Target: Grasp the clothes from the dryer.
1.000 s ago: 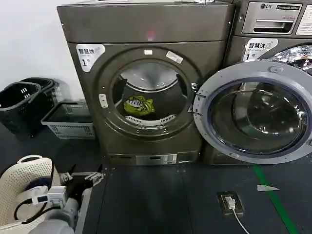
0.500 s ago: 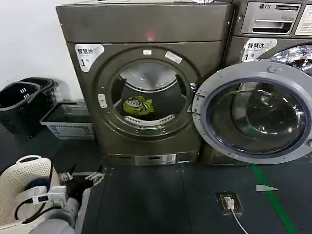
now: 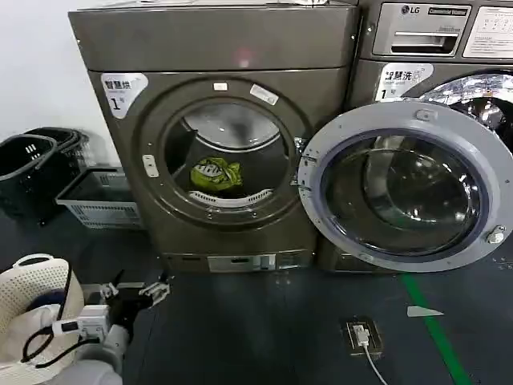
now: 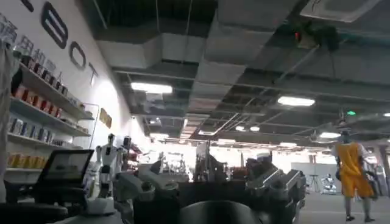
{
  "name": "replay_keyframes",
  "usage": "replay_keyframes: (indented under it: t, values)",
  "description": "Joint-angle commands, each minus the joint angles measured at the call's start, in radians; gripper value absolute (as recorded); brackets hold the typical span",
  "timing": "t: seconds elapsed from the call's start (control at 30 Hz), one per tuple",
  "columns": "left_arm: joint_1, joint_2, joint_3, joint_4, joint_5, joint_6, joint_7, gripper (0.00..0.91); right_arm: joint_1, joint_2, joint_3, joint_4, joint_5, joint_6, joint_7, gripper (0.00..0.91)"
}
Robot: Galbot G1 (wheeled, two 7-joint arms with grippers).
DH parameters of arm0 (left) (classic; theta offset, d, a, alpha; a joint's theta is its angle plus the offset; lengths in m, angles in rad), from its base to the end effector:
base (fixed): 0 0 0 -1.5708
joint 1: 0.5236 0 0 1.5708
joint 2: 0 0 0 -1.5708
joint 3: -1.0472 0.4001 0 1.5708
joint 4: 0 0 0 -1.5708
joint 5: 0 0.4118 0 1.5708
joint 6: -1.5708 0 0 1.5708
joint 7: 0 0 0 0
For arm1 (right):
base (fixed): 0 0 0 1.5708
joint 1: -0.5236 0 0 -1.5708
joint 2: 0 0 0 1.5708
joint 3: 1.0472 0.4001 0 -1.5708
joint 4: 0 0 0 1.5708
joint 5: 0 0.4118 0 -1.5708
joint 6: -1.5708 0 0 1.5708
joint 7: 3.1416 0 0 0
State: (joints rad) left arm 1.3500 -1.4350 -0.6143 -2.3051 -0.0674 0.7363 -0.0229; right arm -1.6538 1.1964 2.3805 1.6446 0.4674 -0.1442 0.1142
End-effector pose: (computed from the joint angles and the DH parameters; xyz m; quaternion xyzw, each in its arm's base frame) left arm 0.2550 0.0442 -0.2046 0.0273 -0.9874 -0.0475 0.1485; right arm -0.2093 -0.5019 -0.0983 0.7397 0.6437 -0.1608 0.1125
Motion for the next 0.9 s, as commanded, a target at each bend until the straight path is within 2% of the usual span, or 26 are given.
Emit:
replay_keyframes:
  t: [0.03, 0.47, 0.67, 0.9]
  values:
    - [-0.001, -0.001, 0.0, 0.007, -0.007, 0.049, -0.001, 0.907, 0.001, 0.001, 0.0, -0.001, -0.001, 0.003, 0.002, 0.907]
    - [-0.014, -0.004, 0.008, 0.02, -0.008, 0.049, 0.001, 0.907, -0.001, 0.006, 0.006, -0.01, -0.002, 0.01, 0.002, 0.907]
    - [-0.016, -0.003, 0.014, 0.019, -0.007, 0.049, 0.001, 0.907, -0.005, 0.005, 0.013, -0.021, -0.004, 0.025, 0.019, 0.907]
    - [-0.017, -0.004, 0.026, 0.011, -0.007, 0.049, 0.001, 0.907, -0.014, 0.0, 0.041, -0.044, 0.047, 0.048, 0.045, 0.907]
